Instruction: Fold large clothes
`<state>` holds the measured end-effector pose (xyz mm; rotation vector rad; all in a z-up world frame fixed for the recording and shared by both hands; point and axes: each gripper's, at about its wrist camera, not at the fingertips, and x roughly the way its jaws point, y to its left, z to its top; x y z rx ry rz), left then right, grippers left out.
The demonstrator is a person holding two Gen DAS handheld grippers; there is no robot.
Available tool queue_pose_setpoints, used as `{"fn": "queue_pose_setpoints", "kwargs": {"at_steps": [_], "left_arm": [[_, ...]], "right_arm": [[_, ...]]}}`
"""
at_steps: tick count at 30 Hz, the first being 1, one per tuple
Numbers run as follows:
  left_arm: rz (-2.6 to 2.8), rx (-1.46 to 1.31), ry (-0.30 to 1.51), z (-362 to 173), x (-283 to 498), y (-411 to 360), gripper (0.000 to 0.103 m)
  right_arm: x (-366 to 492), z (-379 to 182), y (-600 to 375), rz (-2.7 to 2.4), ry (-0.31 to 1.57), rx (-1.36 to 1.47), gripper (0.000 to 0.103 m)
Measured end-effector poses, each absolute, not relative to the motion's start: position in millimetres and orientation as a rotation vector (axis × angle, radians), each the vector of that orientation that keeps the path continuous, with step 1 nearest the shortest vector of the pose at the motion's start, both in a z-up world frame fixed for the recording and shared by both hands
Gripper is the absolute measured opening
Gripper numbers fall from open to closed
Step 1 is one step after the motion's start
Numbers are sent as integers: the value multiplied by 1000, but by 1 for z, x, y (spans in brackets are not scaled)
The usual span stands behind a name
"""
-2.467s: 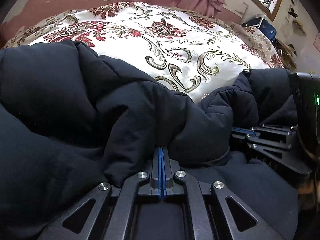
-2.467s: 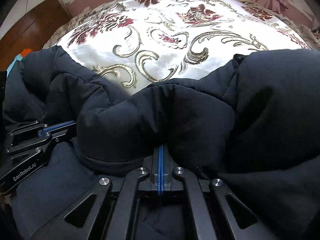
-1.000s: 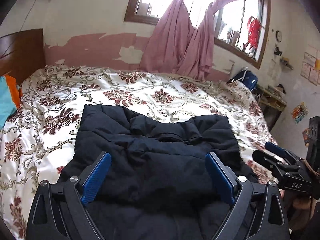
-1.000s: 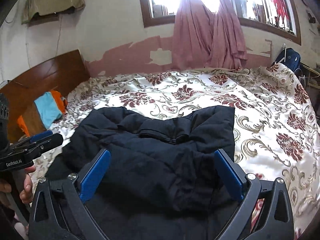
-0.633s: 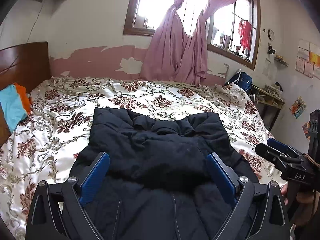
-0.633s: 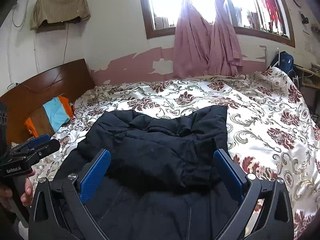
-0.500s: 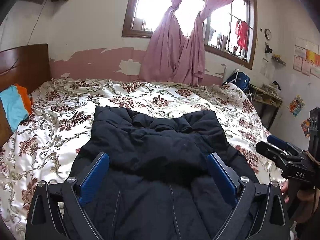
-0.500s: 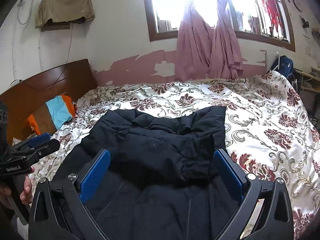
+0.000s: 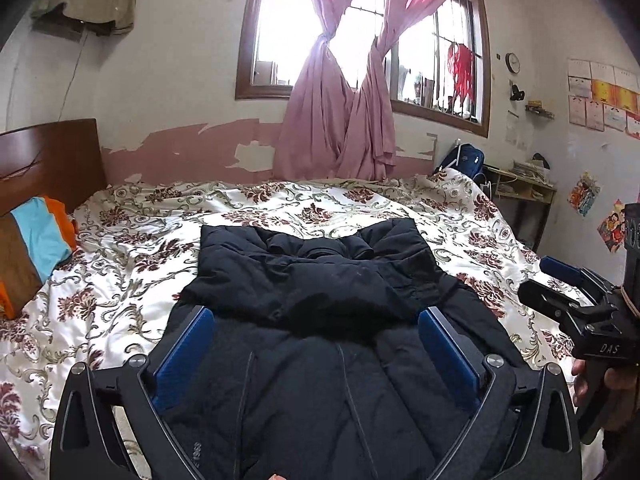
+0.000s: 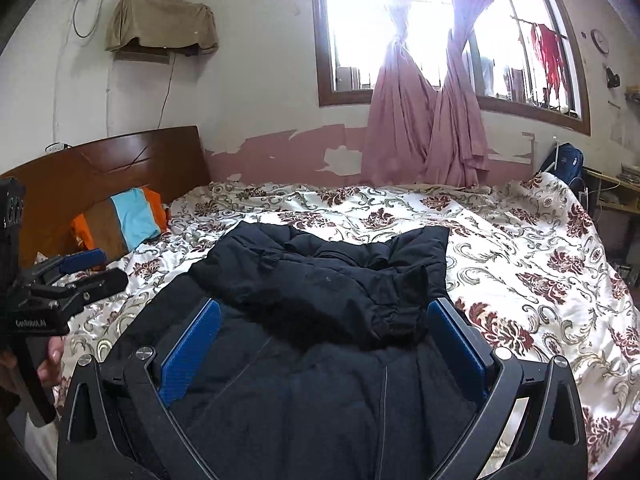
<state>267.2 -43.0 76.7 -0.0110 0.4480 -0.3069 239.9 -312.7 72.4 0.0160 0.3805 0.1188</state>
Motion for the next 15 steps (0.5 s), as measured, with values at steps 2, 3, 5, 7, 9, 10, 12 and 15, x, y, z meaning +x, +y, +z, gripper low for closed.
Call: {"fn": "queue_pose_setpoints", "kwargs": {"at_steps": [2, 3, 5, 7, 9, 10, 12, 15], "left_arm": [[-299, -13, 443, 75, 261, -39, 103], [-293, -18, 444, 74, 258, -35, 103], [-281, -15, 441, 71, 253, -31, 103], [-248, 7, 443, 69, 247, -28, 103], [-238, 33, 449, 66, 240, -27, 103], [-243, 41, 449, 66, 238, -27, 103], [-245, 63, 443, 64, 229, -26, 103], [-231, 96, 440, 62, 216, -29, 103]], "right_arm": [[232, 70, -313, 112, 381, 22, 101], [229, 70, -312, 109, 383, 27, 101], [222, 68, -313, 106, 386, 30, 101], [216, 67, -311, 99, 383, 20, 101], [211, 66, -310, 101, 383, 17, 101], [208, 66, -310, 104, 384, 18, 101], [202, 65, -310, 107, 385, 19, 101], [190, 64, -310, 110, 378, 28, 101]]}}
